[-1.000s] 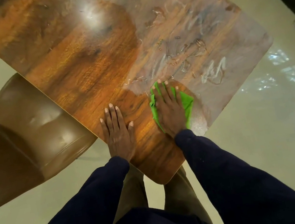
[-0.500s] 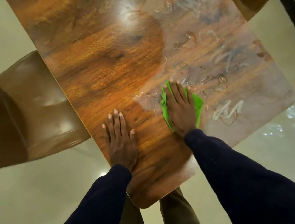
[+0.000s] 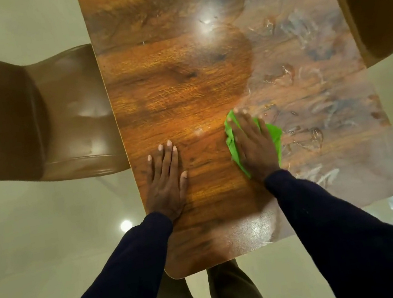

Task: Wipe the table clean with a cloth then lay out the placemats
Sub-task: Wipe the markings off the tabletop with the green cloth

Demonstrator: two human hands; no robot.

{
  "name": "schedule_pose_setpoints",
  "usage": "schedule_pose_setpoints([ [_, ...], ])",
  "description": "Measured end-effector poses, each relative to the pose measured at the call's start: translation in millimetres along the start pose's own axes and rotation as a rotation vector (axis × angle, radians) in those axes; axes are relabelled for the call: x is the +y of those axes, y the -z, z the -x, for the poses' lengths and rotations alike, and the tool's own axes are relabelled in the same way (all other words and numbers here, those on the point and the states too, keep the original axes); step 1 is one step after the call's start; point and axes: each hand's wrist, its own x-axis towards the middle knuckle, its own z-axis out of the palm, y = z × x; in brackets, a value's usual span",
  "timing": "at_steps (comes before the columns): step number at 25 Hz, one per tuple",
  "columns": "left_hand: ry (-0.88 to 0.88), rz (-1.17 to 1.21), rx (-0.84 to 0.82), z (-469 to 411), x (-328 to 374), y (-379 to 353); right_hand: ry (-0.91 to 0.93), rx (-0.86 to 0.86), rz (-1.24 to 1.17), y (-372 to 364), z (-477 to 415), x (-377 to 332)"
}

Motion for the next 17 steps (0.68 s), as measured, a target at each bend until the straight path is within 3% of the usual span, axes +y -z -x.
schedule_pose_setpoints([
  [3,-0.011,-0.017,-0.004,1.1,-1.6,-1.0,-0.095,0.047,-0.001,-6.0,-47.3,-41.5],
  [7,-0.009,-0.001,-0.001,0.8,-0.2,0.6,0.143,-0.026,0.009,-17.0,-19.5,-85.1],
  [11,-0.010,0.037,0.016,0.3,0.6,1.6,0.322,-0.098,-0.003,-17.3,77.4,-48.0],
  [14,-0.018,0.033,0.029,1.5,-1.6,-1.0,0.197,-0.074,-0.017,-8.5,91.3,1.9],
  [17,-0.026,0.037,0.051,2.3,-2.2,-1.2,-0.123,0.045,-0.025,-0.9,35.2,-4.5],
])
